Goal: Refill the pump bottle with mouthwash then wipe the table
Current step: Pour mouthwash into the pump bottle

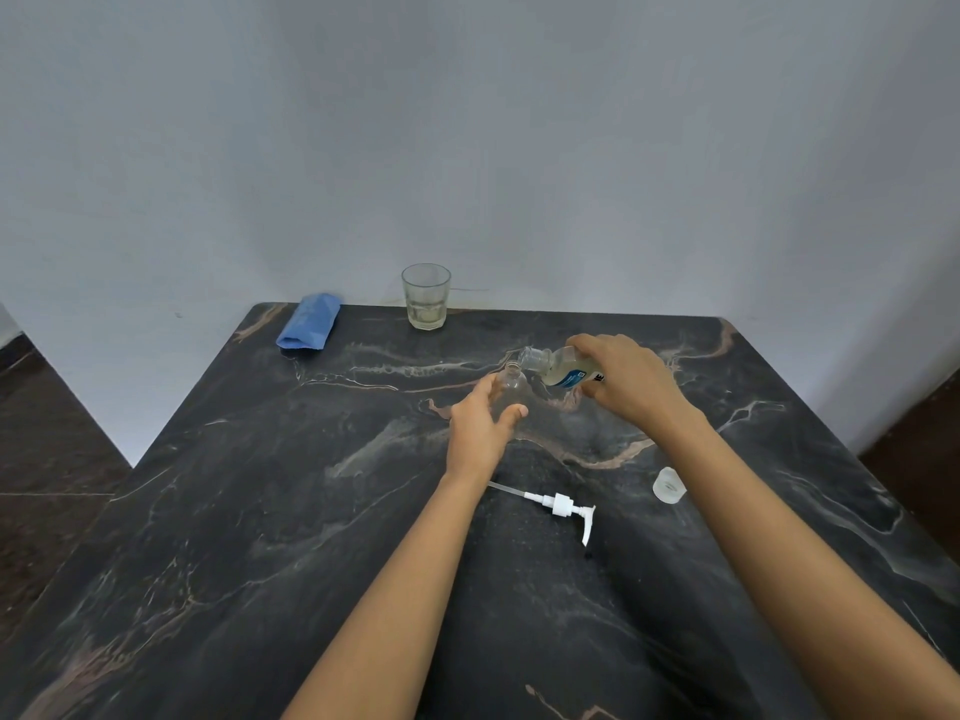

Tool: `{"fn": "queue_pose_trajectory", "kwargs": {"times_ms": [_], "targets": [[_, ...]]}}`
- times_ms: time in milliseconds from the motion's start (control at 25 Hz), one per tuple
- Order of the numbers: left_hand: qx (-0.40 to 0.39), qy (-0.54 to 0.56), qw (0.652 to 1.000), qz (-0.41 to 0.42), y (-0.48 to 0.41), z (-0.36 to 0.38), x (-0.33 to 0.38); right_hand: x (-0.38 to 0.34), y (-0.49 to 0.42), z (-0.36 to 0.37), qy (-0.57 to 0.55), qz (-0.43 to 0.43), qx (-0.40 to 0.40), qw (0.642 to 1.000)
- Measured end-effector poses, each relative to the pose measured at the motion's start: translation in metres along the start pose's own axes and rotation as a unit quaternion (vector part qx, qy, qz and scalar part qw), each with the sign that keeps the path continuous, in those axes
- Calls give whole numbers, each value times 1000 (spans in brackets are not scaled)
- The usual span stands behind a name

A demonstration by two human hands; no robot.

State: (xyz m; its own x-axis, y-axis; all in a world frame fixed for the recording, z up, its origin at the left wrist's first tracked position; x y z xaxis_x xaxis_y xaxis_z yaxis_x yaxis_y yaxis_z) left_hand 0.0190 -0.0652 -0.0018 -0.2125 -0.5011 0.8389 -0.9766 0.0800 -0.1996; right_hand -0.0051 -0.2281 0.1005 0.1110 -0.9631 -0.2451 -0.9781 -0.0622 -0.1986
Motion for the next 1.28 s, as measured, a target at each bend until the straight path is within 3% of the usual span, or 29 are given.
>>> {"fn": "queue_pose_trajectory", "kwargs": {"times_ms": [1280], "targets": [[6, 9, 1000, 17, 2, -3, 4, -4, -6, -6, 26, -3, -18, 1000]]}}
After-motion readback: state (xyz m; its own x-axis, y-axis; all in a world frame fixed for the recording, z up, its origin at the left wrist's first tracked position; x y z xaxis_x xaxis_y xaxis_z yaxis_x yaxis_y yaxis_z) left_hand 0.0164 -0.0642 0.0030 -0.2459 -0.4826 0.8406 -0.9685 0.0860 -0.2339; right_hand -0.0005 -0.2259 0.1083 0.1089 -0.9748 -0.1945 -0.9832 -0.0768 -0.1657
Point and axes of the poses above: each hand's wrist, its own y-axis away from the middle knuckle, its own z-axis out of the palm, x = y × z, the point moved 10 cm from there along -y, towards the middle knuckle, and after that the axes turned 12 degrees about -y, right-handed, at the moved point
